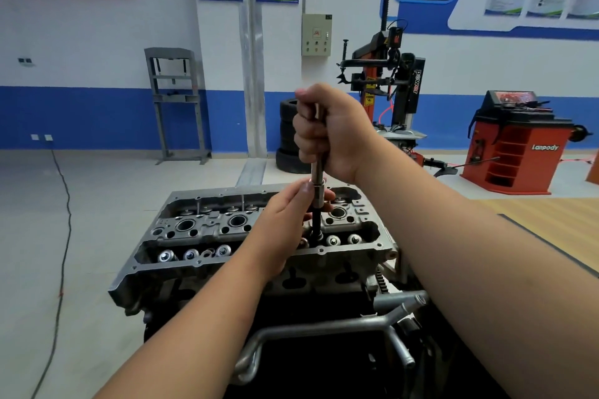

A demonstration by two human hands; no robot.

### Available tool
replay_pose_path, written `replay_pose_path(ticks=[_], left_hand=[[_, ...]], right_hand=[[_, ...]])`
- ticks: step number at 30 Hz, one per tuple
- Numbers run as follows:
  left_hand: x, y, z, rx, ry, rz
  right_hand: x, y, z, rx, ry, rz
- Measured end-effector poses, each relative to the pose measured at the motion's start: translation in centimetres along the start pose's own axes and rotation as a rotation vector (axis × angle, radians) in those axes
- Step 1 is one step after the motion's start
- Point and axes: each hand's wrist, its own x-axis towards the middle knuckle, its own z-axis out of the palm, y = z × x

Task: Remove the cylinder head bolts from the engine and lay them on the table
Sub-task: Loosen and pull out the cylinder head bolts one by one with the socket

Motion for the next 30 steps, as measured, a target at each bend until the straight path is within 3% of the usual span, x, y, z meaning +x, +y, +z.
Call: replay_pose_path(ticks=[3, 6, 8, 11, 15, 17, 19, 24, 27, 30], left_hand=[[0.1, -0.1, 0.0, 0.001, 0.038, 0.047], [0.3, -0.3, 0.2, -0.022, 0.084, 0.077], [0.4, -0.1, 0.5, -0.023, 0.100, 0.098], [0.4, 0.0, 0.6, -0.026, 0.091, 0.092], [-0.1, 0.1, 0.3, 0.024, 0.006, 0.045], [-0.2, 0.3, 0.2, 0.005, 0.000, 0.030], [-0.3, 0.7, 0.2, -0.004, 0.006, 0.025], [0.1, 0.5, 0.4, -0.018, 0.086, 0.053], [0.3, 0.3, 0.6, -0.023, 0.137, 0.063], [0.1, 0.4, 0.6, -0.050, 0.147, 0.070]], right_hand=[[-0.6, 0.0, 0.0, 0.044, 0.069, 0.005], [-0.9, 0.9, 1.6, -0.081, 0.384, -0.080], [-0.9, 1.4, 2.4, -0.117, 0.496, -0.153], [-0.8, 1.5, 2.5, -0.077, 0.457, -0.193], [-0.3, 0.7, 1.5, -0.053, 0.114, -0.035], [-0.5, 0.2, 0.7, -0.023, 0.023, 0.009], [-0.9, 0.2, 0.5, 0.013, 0.076, 0.001], [-1.5, 1.7, 3.2, -0.170, 0.495, -0.240], [-1.4, 1.8, 3.4, -0.094, 0.508, -0.232], [-1.0, 1.3, 2.3, -0.025, 0.346, -0.172]])
